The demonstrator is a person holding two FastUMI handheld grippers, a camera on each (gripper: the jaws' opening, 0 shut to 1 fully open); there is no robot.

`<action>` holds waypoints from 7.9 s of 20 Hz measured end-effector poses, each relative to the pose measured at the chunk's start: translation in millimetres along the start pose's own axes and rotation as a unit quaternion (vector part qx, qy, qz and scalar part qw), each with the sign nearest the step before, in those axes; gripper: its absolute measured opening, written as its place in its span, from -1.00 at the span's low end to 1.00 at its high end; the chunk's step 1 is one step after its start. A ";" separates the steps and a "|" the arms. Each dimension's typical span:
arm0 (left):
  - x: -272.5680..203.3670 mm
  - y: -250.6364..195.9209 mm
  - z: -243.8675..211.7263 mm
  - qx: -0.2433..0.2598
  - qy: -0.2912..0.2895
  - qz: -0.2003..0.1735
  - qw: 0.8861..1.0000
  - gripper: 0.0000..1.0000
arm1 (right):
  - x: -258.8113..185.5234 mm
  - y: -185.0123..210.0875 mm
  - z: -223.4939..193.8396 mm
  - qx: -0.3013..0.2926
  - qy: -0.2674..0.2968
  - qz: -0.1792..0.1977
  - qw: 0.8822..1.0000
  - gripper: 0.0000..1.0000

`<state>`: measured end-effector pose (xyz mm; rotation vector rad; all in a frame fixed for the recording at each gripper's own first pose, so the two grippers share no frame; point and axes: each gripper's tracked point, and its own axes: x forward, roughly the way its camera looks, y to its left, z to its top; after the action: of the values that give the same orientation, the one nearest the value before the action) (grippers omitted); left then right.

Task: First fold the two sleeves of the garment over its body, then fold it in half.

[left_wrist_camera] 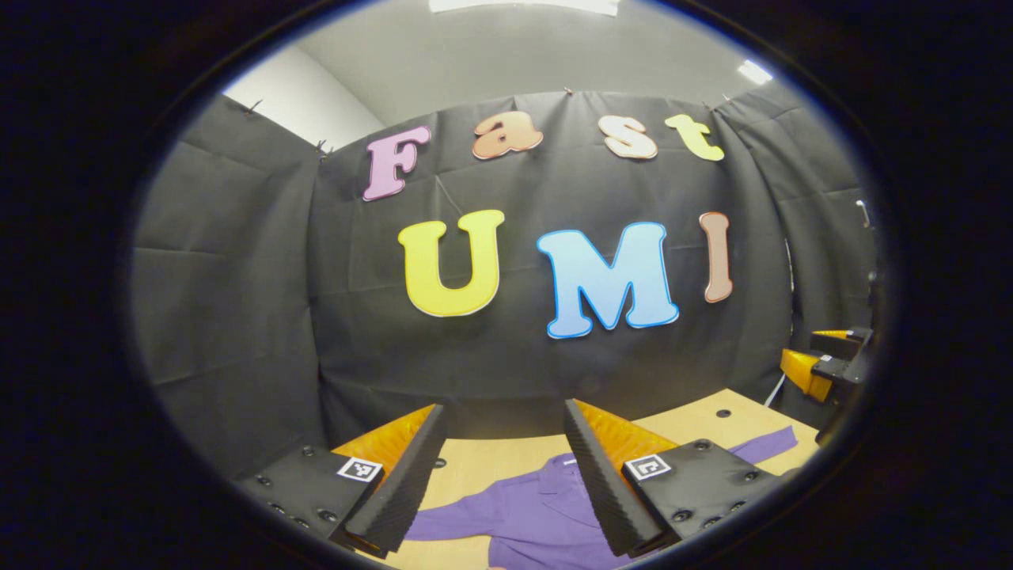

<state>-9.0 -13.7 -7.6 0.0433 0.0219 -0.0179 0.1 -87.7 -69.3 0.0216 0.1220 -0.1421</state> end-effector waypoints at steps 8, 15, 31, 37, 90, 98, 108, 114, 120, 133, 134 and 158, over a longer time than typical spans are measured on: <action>-0.3 -1.6 -5.2 0.006 0.008 0.004 1.000 0.86 | 20.3 -65.9 -74.0 -0.004 0.073 -0.053 0.996 0.85; 1.3 -0.4 -8.5 0.013 0.017 0.016 1.000 0.86 | 34.3 -111.9 -165.0 0.001 0.160 -0.086 0.983 0.86; 5.5 -14.4 -29.4 0.018 0.057 0.046 0.997 0.86 | 62.3 -166.9 -332.4 0.009 0.324 -0.113 0.939 0.87; 6.0 -13.5 -39.3 0.019 0.069 0.059 0.996 0.86 | 65.7 -177.5 -362.1 0.006 0.355 -0.117 0.927 0.87; 24.5 147.6 -159.2 -0.026 0.137 0.087 0.986 0.86 | 127.1 118.5 -224.4 0.157 0.301 0.061 0.938 -0.98; 38.2 246.3 -236.2 -0.046 0.184 0.109 0.976 0.93 | 113.2 248.4 -224.5 0.148 0.321 0.122 0.927 -0.97; 31.9 341.1 -354.1 -0.086 0.271 0.154 0.946 0.89 | 77.7 392.1 -247.8 0.115 0.371 0.199 0.900 -0.98; 23.0 371.4 -413.2 -0.117 0.301 0.176 0.930 0.96 | 55.6 424.7 -271.0 0.086 0.404 0.213 0.885 -0.96; 20.9 387.1 -467.0 -0.140 0.338 0.189 0.911 0.89 | 45.2 435.4 -287.4 0.055 0.422 0.214 0.879 -0.96; 9.6 386.5 -516.4 -0.128 0.402 0.222 0.879 0.92 | 33.7 446.1 -282.4 0.055 0.429 0.239 0.870 -0.08; 6.3 387.1 -519.3 -0.121 0.412 0.224 0.875 0.94 | 34.9 443.3 -280.3 0.055 0.426 0.238 0.871 -0.09; 24.1 376.9 -510.2 -0.138 0.390 0.239 0.879 -0.85 | 35.7 388.0 -257.1 0.079 0.401 0.220 0.886 -0.08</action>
<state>11.1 384.5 -501.6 -0.2362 0.8242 0.5023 59.7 299.0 -323.9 0.2723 0.9303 0.3250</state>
